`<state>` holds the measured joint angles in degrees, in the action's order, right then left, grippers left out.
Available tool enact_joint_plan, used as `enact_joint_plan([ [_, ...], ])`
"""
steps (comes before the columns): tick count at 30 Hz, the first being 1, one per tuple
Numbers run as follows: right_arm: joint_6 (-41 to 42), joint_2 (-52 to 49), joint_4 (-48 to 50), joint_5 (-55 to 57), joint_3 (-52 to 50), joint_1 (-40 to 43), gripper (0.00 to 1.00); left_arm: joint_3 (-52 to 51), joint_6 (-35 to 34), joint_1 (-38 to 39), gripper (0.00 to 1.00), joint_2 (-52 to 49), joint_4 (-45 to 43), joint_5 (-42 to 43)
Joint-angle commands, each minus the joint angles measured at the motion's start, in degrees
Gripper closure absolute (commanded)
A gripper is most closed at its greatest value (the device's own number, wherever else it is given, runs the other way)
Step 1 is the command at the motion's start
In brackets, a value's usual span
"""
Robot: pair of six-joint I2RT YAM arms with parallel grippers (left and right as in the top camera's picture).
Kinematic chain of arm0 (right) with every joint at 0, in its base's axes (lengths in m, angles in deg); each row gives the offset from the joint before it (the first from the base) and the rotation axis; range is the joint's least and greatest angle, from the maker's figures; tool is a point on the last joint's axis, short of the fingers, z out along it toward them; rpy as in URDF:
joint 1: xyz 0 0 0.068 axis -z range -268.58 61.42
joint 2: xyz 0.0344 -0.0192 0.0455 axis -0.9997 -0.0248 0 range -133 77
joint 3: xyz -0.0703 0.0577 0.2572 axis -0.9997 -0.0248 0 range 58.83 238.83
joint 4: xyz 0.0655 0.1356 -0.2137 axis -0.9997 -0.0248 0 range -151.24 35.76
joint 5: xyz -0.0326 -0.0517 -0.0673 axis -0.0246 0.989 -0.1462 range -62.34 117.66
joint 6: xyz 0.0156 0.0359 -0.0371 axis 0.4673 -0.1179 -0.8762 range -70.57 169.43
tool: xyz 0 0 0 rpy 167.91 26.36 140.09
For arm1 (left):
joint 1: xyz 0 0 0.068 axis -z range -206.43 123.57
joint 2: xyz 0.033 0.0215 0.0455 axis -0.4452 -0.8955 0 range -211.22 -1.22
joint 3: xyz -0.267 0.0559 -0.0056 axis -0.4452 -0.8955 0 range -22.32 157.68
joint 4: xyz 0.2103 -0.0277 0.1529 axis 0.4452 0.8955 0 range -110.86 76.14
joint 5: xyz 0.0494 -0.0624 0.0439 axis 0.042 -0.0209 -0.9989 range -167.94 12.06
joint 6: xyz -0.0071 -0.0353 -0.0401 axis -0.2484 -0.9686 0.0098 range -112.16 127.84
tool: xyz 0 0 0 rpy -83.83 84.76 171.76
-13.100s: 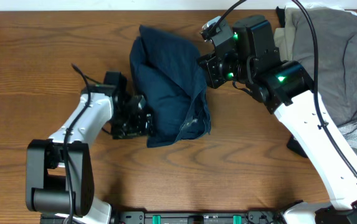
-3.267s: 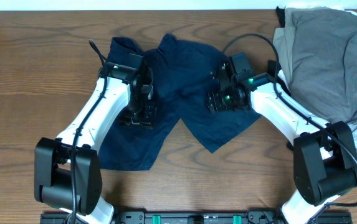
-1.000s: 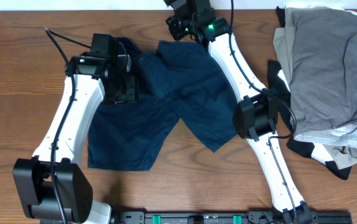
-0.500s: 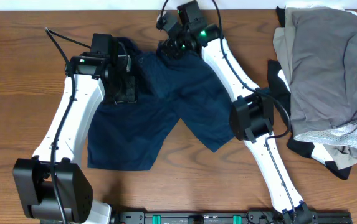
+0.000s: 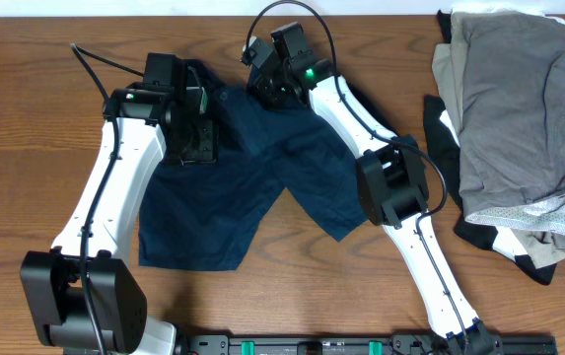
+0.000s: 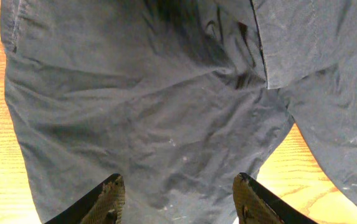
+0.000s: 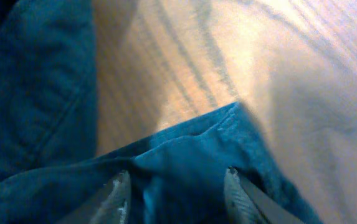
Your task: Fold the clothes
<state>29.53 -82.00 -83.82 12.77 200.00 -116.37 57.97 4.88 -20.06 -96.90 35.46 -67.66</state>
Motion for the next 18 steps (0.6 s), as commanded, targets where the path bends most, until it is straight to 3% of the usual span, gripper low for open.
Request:
enact_joint_plan([
  [1,5.01,-0.85,2.32,5.92,-0.48,0.15,0.83,0.83,0.74,-0.24,0.43,0.22,-0.09,-0.55],
  [2,6.73,-0.81,3.78,7.39,-0.35,0.26,0.96,0.83,0.74,-0.24,0.43,0.22,-0.09,-0.55],
  [3,7.52,-0.76,4.63,8.00,-0.15,0.42,0.99,0.83,0.74,-0.24,0.43,0.22,-0.09,-0.55],
  [11,10.10,1.60,2.38,6.19,6.16,3.08,0.99,0.83,0.74,-0.24,0.43,0.22,-0.11,-0.57],
  [18,5.92,2.14,-5.70,-8.46,10.64,4.37,0.99,0.83,0.74,-0.24,0.43,0.22,-0.11,-0.55],
])
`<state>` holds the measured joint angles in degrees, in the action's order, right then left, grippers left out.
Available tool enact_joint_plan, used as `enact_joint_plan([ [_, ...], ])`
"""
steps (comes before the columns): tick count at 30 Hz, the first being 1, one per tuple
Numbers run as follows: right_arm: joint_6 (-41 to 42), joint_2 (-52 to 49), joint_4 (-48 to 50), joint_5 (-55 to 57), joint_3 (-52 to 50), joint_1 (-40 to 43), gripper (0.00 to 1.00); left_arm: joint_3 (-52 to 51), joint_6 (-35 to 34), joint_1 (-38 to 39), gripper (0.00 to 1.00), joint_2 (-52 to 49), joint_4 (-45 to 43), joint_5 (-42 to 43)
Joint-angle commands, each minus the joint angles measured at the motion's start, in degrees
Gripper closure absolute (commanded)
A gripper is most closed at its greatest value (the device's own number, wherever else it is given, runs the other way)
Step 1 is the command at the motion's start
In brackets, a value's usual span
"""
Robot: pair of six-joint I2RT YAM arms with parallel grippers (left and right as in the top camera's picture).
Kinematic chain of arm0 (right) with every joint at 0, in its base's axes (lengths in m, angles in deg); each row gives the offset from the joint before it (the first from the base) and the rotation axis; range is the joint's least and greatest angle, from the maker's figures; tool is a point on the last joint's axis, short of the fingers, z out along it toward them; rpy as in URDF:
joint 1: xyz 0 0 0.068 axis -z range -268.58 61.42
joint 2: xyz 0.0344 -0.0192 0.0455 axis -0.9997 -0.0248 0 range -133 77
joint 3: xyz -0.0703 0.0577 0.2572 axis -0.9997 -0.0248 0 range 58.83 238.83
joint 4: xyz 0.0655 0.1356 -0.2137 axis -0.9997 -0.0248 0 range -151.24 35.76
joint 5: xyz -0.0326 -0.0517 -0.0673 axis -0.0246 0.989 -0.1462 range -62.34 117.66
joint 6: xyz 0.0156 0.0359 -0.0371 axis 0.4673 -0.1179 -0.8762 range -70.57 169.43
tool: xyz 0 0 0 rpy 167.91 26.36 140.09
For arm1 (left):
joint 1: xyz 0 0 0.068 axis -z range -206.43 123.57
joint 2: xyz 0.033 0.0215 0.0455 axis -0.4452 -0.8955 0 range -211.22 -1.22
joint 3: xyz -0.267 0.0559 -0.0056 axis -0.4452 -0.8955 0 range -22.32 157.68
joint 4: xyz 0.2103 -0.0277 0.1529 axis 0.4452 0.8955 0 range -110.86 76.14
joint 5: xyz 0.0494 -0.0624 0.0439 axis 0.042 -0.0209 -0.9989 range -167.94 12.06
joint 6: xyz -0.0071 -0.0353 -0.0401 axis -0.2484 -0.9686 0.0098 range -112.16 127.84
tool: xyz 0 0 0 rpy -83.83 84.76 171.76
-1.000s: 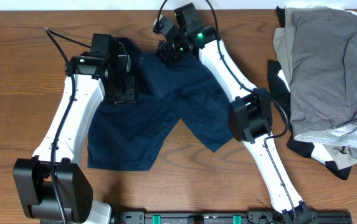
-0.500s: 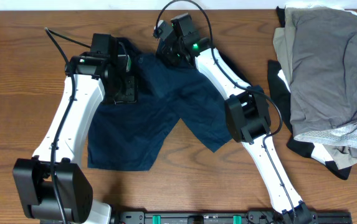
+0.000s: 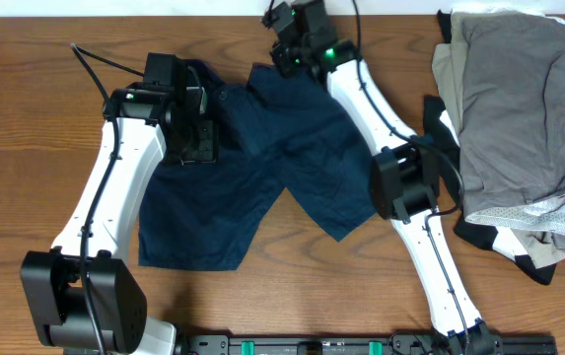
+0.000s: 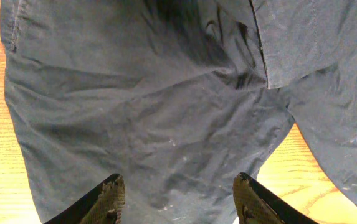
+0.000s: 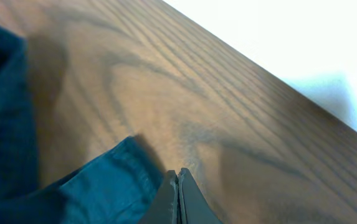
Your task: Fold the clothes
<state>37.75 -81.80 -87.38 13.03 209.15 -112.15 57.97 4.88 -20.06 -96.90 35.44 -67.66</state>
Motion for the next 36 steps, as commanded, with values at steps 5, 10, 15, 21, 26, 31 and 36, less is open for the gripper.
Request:
enact_joint_plan([
  [5,-5.79,1.95,-15.61,-15.61,1.49,-1.29,0.85,0.83,0.74,-0.26,0.43,0.22,0.04,-1.22],
  [10,-6.19,1.95,-29.00,-18.80,1.49,-2.84,0.85,0.83,-0.92,-1.03,0.43,0.22,0.31,-8.55],
  [15,-6.14,2.60,-36.63,-23.87,1.53,-2.97,0.92,0.83,-5.40,-5.79,0.42,0.22,-0.61,-9.46],
  [21,-1.03,2.58,-40.81,-10.86,1.49,-2.80,0.96,0.83,-7.67,-10.38,0.43,0.22,-0.74,-8.41],
  [26,9.81,2.51,-36.63,5.49,1.42,-0.37,0.95,0.83,-7.65,-10.69,0.43,0.22,-0.87,-7.96],
  [31,11.65,2.47,-32.87,7.34,1.01,2.64,0.93,0.83,-7.65,-10.69,0.43,0.22,-0.96,-7.96],
  [36,6.21,2.54,-29.55,1.29,1.11,4.39,0.89,0.83,-7.63,-10.71,0.43,0.22,-0.98,-7.96],
])
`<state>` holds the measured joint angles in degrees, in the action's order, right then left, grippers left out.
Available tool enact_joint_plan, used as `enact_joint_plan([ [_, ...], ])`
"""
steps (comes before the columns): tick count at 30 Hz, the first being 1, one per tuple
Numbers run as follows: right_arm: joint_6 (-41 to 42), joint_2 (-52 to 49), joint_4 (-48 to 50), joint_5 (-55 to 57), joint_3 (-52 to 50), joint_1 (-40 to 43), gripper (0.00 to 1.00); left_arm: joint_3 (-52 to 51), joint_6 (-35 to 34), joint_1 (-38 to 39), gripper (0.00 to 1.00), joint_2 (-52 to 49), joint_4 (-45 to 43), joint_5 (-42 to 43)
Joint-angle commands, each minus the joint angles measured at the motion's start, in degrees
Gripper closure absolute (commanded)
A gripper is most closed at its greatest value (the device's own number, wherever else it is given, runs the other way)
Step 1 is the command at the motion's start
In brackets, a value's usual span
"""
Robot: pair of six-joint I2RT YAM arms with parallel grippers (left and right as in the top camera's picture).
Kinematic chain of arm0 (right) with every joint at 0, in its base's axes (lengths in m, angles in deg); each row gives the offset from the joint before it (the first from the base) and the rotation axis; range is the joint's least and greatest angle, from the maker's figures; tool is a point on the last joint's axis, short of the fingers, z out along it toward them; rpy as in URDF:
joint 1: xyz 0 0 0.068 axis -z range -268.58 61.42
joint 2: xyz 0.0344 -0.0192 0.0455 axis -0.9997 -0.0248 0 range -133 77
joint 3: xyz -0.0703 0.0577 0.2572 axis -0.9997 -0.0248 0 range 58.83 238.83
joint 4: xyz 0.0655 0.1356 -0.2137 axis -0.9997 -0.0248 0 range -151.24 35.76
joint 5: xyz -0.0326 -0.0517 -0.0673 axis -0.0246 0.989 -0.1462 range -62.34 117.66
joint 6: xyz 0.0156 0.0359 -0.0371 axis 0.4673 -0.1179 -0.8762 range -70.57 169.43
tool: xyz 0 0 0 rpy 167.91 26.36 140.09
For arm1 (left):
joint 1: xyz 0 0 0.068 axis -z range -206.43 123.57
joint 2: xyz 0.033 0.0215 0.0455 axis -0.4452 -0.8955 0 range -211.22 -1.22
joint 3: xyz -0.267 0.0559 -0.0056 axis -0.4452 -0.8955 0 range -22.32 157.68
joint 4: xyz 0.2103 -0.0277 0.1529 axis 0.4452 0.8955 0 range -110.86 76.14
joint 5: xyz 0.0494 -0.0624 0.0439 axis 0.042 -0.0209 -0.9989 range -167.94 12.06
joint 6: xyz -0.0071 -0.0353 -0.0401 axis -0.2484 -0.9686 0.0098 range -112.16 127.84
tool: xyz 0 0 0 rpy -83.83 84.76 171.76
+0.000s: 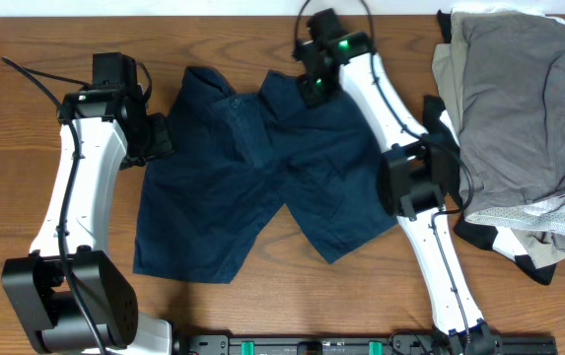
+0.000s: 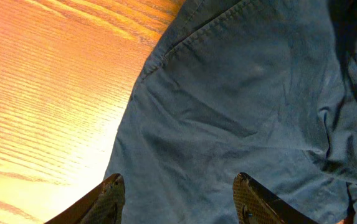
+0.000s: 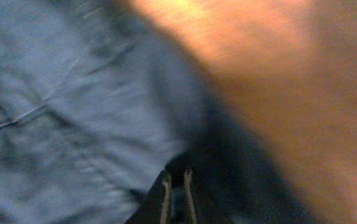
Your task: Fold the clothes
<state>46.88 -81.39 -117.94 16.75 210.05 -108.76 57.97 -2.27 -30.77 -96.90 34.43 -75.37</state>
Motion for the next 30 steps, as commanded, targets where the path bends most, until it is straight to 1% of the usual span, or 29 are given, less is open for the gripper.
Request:
enact_joint_plan([
  [1,-6.14,2.19,1.86,-5.97,0.42,1.05,0.87,0.83,-0.48,0.00,0.43,0.22,-0.04,-0.24],
  [2,-8.24,2.27,2.78,-7.91,0.68,1.05,0.83,0.83,-0.48,0.02,0.43,0.22,-0.13,-0.24],
  [4,-10.60,2.29,5.18,-7.96,0.96,0.61,0.76,0.83,-0.48,0.02,0.43,0.22,-0.22,-0.24],
  [6,-12.90,2.29,7.72,-8.22,0.96,-0.02,0.67,0.83,-0.46,0.02,0.43,0.22,-0.28,-0.24],
  [8,-17.07,2.21,9.70,-9.35,0.87,-0.83,0.57,0.83,-0.46,0.02,0.43,0.22,-0.35,-0.24],
  [10,-20.46,2.10,10.88,-9.33,0.87,-1.62,0.51,0.83,-0.46,0.02,0.42,0.22,-0.35,-0.24],
  [14,-24.85,1.64,13.31,-8.57,0.81,-2.82,0.47,0.83,-0.48,0.02,0.43,0.22,-0.59,-0.24],
  [19,-25.42,-0.17,17.14,-8.81,0.59,-3.10,0.44,0.83,-0.48,0.02,0.43,0.22,-0.81,-0.24],
  [30,-25.38,-3.32,18.95,-10.62,0.50,-3.48,0.46,0.83,-0.48,0.02,0.43,0.22,-0.81,-0.24],
])
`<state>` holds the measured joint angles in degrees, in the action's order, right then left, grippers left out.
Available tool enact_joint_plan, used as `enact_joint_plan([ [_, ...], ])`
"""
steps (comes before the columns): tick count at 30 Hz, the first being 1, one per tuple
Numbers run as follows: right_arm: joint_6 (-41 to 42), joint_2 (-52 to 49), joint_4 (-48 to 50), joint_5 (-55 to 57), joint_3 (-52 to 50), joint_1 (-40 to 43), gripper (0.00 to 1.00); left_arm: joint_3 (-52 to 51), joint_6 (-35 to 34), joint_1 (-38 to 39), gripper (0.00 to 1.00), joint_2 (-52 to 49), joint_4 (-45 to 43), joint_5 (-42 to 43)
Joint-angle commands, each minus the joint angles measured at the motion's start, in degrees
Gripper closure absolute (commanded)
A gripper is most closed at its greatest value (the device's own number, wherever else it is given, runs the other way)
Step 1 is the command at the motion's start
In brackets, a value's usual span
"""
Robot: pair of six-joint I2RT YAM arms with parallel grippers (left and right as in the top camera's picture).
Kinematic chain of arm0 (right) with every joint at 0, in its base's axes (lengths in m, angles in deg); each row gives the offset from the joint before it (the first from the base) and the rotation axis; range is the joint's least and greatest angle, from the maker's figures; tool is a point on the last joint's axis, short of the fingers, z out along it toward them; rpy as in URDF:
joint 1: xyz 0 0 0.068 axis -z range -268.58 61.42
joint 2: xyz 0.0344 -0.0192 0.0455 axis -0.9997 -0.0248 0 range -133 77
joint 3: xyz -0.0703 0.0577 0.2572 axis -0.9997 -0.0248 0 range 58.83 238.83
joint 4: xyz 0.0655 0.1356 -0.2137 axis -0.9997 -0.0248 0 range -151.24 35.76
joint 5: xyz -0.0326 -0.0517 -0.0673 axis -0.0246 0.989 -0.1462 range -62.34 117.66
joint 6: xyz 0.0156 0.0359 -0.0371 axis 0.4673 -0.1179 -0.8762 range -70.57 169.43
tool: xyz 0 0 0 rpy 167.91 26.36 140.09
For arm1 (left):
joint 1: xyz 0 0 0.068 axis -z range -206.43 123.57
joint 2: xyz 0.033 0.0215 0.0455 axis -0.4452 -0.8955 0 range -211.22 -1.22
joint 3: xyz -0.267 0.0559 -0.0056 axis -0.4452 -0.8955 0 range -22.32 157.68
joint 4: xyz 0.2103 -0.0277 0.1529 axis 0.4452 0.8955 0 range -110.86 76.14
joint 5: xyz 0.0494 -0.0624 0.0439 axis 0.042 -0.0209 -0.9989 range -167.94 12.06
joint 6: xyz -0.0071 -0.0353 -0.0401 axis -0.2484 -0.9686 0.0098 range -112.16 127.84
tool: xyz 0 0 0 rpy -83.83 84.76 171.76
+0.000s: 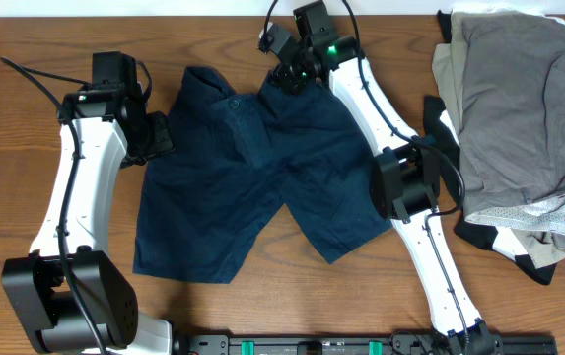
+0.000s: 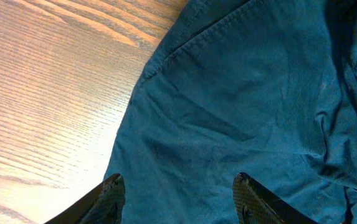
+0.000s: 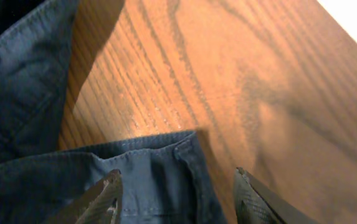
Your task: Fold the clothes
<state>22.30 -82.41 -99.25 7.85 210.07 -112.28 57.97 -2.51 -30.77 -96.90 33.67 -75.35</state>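
Navy shorts (image 1: pixel 252 168) lie spread on the wooden table (image 1: pixel 26 197), waist toward the far edge and both legs toward me. My left gripper (image 1: pixel 156 138) is open at the shorts' left side seam; in its wrist view (image 2: pixel 179 196) the cloth (image 2: pixel 240 112) lies flat between the fingers. At the far edge of the waist my right gripper (image 1: pixel 284 74) is open, and its wrist view (image 3: pixel 179 196) shows a waistband corner (image 3: pixel 166 162) lying loose between the fingers.
A pile of other clothes (image 1: pixel 519 108), grey, beige and black-and-white, fills the right end of the table. The right arm's base link (image 1: pixel 405 192) stands over the shorts' right leg. The table's far edge (image 1: pixel 213 12) is close behind the waist.
My right gripper was shut on the waistband; now it is open, a little farther left and back, with the waistband corner lying on the table. The left arm has not moved.
First my left gripper was open over the shorts' left half and my right was open at a waistband corner. Then the right was shut near the far edge. Later the left stood at the shorts' left seam, the waist spread wider. Now the right has let go.
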Motion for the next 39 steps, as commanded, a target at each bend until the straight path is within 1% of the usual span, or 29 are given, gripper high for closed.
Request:
enact_joint_plan([
  [1,-0.76,-2.58,0.39,-1.90,0.48,0.00,0.46,0.83,-0.24,0.02,0.42,0.22,-0.04,-0.26],
  [8,1.09,-4.57,1.73,-2.36,0.48,-0.20,0.48,0.83,-0.24,0.02,0.43,0.22,-0.02,-0.26],
  [10,2.08,-5.33,2.21,-2.93,0.48,-0.35,0.50,0.83,-0.24,0.02,0.43,0.22,-0.04,-0.26],
  [11,2.82,-5.57,2.40,-2.99,0.48,-0.37,0.53,0.83,-0.22,0.02,0.43,0.22,-0.02,-0.26],
  [12,3.48,-5.70,2.54,-2.95,0.48,-0.37,0.58,0.83,-0.22,0.02,0.43,0.22,-0.02,-0.26],
  [14,5.18,-5.75,2.95,-2.93,0.48,-0.37,0.86,0.83,-0.22,0.02,0.43,0.22,-0.04,-0.26],
  [15,5.75,-5.73,3.41,-2.89,0.48,-0.37,0.92,0.83,-0.24,0.02,0.43,0.22,-0.04,-0.26],
  [17,7.26,-5.44,4.74,-2.80,0.59,-0.28,0.99,0.83,-0.24,0.02,0.43,0.22,-0.04,-0.26],
  [22,9.51,-3.78,6.34,-2.67,0.70,0.59,0.99,0.83,-0.24,0.02,0.43,0.22,-0.02,-0.26],
  [29,12.96,3.19,5.73,1.53,0.70,3.04,0.99,0.83,-0.24,0.02,0.43,0.22,-0.50,-0.26],
  [31,15.13,5.81,4.63,4.31,0.70,3.98,0.99,0.83,-0.26,0.02,0.43,0.22,-0.79,-0.26],
  [34,20.48,9.49,2.82,9.88,0.70,5.62,0.99,0.83,-0.26,0.02,0.43,0.22,-0.90,-0.24],
  [36,24.98,10.99,1.46,15.50,0.70,6.40,0.99,0.83,-0.26,0.02,0.43,0.22,-0.96,-0.26],
  [39,28.94,12.13,-0.87,22.93,0.70,7.37,0.99,0.83,-0.26,0.02,0.43,0.22,-1.27,-0.26],
])
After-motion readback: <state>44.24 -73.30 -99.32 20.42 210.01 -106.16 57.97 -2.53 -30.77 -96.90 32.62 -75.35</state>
